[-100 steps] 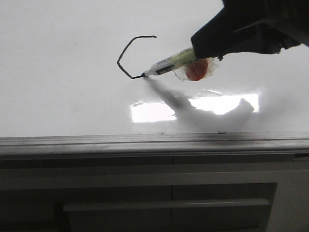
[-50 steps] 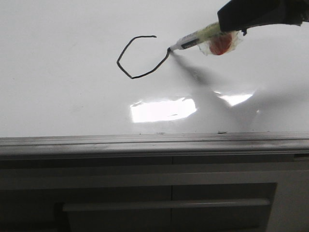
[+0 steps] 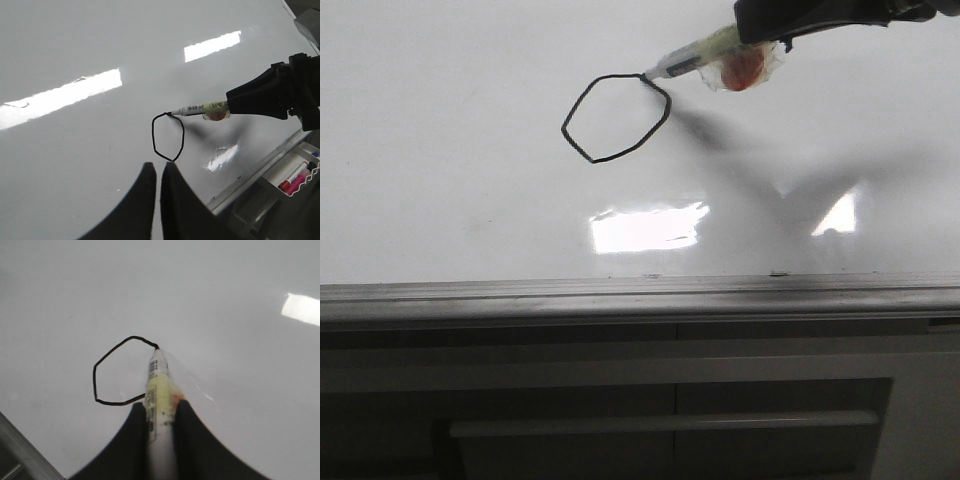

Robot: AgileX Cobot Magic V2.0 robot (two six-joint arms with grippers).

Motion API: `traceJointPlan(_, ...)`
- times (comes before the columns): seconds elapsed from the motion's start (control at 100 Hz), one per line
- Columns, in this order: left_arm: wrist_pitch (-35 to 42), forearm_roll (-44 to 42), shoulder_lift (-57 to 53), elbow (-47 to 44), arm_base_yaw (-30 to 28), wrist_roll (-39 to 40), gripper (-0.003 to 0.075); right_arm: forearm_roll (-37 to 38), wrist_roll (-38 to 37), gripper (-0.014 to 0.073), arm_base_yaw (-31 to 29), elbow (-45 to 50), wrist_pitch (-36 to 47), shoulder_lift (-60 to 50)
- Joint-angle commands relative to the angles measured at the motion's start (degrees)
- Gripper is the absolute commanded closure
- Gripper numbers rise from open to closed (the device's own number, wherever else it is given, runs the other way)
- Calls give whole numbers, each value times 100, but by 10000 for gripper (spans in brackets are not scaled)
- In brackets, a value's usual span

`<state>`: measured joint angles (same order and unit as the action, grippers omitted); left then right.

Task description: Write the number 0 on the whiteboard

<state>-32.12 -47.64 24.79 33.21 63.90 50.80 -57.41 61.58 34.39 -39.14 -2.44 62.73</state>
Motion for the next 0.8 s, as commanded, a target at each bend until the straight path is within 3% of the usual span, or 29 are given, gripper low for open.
traceJointPlan(0.0,313,-147,27,151,4,40,730,22,10,641,-34,-168,244,21)
traceJointPlan(0.2,313,-147,27,151,4,40,730,353,10,641,-23,-396,-149,-85)
traceJointPlan(0.43,313,-181,27,151,4,40,730,633,10,641,-10,-1086,-1373,-864)
traceJointPlan(0.67,488,-181,27,151,4,40,730,487,10,641,-10,-967,-2869,-1198)
traceJointPlan(0.79,1023,-125,76,151,15,-672,713,264,10,641,-10,-715,-3166,-1198)
